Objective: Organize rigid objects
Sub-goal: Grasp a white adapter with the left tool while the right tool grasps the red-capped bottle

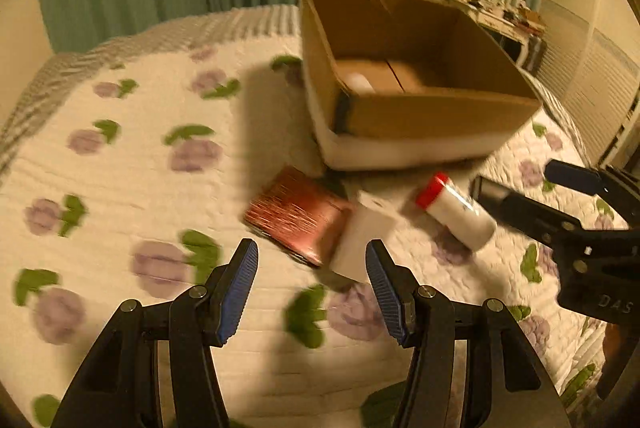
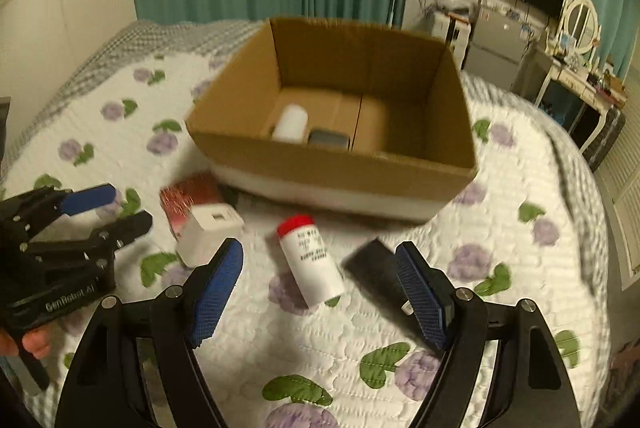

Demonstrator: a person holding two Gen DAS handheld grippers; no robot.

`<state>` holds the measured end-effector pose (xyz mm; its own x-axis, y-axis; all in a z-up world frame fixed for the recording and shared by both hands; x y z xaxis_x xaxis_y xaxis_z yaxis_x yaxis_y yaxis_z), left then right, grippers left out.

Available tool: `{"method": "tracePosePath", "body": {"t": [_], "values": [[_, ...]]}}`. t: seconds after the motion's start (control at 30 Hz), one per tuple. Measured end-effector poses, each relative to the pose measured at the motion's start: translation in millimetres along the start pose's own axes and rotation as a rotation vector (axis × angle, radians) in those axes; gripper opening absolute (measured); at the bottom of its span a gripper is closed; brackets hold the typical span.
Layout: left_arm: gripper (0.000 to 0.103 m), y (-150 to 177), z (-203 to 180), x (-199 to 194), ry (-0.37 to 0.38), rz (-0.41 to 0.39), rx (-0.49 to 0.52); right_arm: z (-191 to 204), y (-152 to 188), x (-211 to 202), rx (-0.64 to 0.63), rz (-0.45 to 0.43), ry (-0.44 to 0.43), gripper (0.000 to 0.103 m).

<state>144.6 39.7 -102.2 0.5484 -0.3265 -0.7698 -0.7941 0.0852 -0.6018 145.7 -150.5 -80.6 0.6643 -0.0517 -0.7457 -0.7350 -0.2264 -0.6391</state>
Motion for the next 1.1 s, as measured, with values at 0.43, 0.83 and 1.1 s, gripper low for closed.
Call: {"method": "tracePosePath", "body": {"t": [0.43, 0.83, 1.1], "values": [[0.045, 3.0, -28.7, 54.6, 0.045, 0.038, 0.178, -0.1, 11.6, 37.2, 0.023, 0.065, 0.004, 0.078], [0.028, -8.1, 3.6, 2.9, 0.069, -0.018, 0.041, 27.1, 8.5, 55.7, -0.060, 0.105, 0.015, 0.076], [0.028, -6.4, 13.1, 2.5, 0.111, -0.008, 0.001, 48.8, 2.7, 89.6, -0.096, 0.167, 0.018, 0.066]]}}
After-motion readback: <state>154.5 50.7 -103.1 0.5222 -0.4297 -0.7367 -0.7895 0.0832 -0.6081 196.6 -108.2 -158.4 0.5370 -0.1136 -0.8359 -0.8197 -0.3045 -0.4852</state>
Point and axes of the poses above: each gripper's, at about its wrist camera, not at the fingertips, and x roughly the way its jaws point, z to its left, y to its underside, the point moved 2 cm from there along x, roughly the way its jaws point, and after that the axes turned 15 degrees about y, right-handed, at the moved point
